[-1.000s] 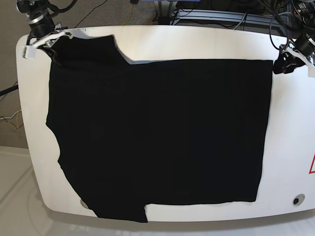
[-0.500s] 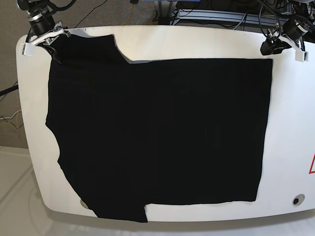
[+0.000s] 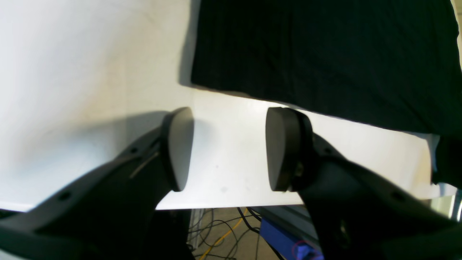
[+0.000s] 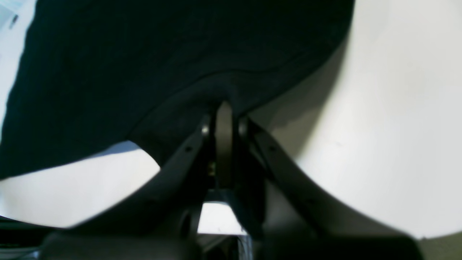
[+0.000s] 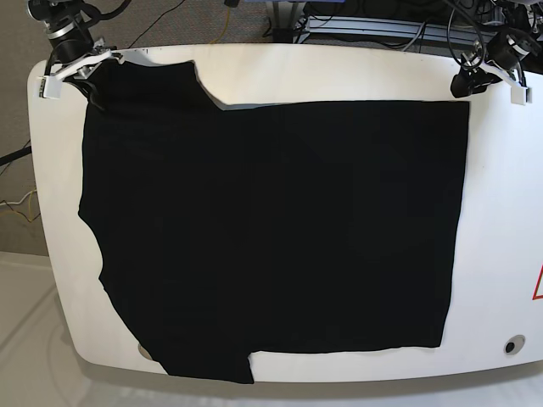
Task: Fold the T-shirt properly
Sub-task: 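Open the left gripper and reposition it along the shirt's shoulder edge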
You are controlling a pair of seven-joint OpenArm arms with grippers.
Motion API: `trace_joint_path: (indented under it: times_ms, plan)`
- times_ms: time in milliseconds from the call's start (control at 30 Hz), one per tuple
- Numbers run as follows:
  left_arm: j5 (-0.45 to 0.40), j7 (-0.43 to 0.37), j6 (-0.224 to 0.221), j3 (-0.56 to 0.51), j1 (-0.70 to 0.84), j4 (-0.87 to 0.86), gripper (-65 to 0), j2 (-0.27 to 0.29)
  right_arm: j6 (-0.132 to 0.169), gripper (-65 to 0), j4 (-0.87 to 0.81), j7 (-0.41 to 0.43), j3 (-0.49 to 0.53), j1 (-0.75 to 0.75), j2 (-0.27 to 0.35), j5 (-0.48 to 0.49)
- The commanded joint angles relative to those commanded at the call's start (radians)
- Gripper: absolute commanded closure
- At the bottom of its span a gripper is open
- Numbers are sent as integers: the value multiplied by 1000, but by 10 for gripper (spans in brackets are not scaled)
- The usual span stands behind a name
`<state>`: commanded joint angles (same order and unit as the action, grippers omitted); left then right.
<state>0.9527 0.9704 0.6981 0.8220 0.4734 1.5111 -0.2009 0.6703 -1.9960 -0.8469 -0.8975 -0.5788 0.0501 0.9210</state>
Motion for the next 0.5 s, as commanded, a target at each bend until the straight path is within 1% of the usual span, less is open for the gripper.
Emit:
trace_joint_path:
  times_ms: [267,400,500]
  plan:
    - [-48,-22,0,-1,-5,3,-297,2,1,0,-2,1,0,0,-1,17]
    - [-87,-29,0,0,-15,-4,-292,5,4,0,3,-5,2,3,-1,39]
    - [-88,-30,0,1,-16,-3,-292,6,5,0,5,-5,2,4,-1,42]
